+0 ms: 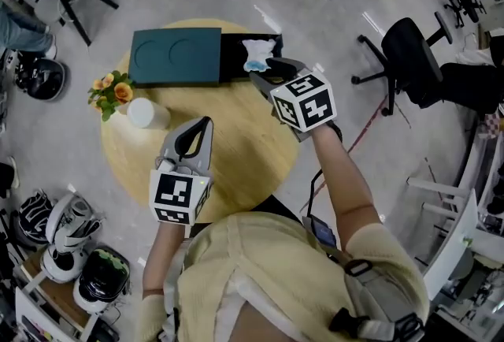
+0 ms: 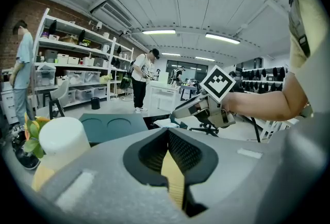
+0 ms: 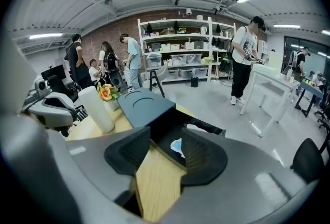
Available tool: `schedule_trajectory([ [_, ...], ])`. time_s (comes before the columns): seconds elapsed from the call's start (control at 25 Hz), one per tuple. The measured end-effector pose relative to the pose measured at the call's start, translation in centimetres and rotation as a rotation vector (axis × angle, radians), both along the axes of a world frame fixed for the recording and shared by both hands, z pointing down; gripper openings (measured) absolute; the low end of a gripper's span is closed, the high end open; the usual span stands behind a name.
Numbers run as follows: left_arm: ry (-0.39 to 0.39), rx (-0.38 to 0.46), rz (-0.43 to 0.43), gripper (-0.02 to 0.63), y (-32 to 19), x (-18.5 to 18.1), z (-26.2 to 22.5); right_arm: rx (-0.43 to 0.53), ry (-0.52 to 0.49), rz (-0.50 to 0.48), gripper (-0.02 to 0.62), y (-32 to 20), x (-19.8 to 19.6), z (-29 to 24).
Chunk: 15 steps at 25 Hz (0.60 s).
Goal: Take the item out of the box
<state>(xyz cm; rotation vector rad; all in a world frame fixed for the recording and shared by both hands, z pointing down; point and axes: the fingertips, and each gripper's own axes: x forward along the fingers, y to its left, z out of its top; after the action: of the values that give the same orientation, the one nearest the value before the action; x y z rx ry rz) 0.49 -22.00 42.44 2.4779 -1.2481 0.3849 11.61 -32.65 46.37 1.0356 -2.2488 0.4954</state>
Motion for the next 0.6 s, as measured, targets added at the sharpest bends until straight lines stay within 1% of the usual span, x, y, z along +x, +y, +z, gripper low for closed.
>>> schedule_trajectory([
  [0.12,-0.024,-0.007,-0.019,0.005,-0.8,0.3,0.9,-0.034,0.033,-0.030,0.193,-1.3,-0.1,1.7],
  [0.36,-0.032,-0.027,-0.044,0.009,-2.3,0.9,2.3,-0.120,0.136,-0.127,0.193,-3.8,-0.2,5.2],
  [0.6,-0.055,-0.022,-0.082,0.012,-3.6,0.7,3.0,-0.185,0.237,-0.221,0.193,-5.2,-0.3,7.8],
])
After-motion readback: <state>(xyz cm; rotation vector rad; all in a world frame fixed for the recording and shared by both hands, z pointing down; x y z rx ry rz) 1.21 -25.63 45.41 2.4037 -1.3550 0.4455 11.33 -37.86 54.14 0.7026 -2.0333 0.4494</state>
